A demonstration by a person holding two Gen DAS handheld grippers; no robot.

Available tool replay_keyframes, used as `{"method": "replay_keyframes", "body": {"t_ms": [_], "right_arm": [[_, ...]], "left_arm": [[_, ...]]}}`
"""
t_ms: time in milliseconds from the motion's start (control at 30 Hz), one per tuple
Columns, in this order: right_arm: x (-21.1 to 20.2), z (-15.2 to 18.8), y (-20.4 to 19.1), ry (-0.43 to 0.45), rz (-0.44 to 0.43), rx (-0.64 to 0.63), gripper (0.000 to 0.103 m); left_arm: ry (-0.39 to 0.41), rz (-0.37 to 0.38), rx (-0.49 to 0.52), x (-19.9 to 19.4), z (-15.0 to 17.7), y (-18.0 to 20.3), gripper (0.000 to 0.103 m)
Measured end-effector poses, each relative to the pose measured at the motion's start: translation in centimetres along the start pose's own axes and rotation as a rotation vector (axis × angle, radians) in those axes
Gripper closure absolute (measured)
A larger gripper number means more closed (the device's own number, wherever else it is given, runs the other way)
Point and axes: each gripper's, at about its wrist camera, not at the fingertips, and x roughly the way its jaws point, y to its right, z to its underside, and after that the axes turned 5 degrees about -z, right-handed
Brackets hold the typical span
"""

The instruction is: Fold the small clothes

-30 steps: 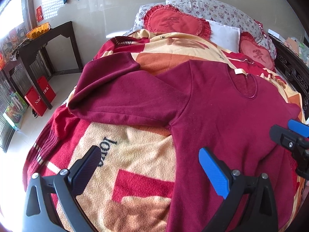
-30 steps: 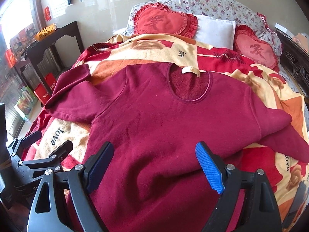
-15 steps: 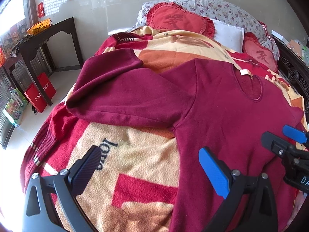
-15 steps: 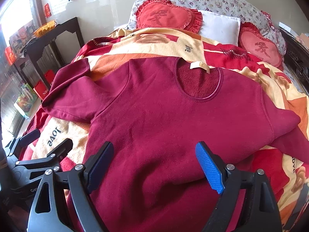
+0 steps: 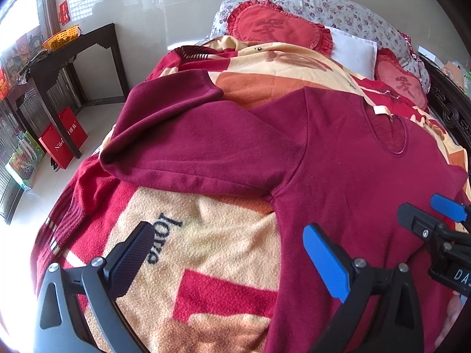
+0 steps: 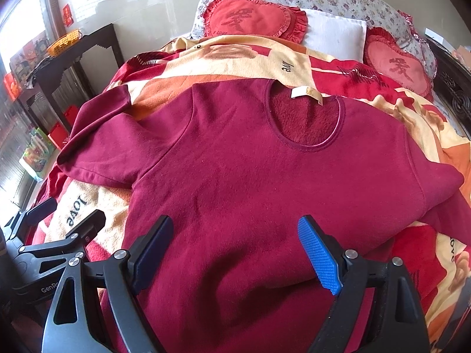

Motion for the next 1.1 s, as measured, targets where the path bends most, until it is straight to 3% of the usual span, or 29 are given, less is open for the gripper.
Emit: {"method": "replay_keyframes", "body": {"t_ms": [1100], "right_arm": [[0.1, 0.2, 1.5, 0.0, 0.026, 0.051, 0.033]], "left_arm": [[0.001, 0.005, 0.011, -0.2, -0.4, 1.0, 0.0]]}}
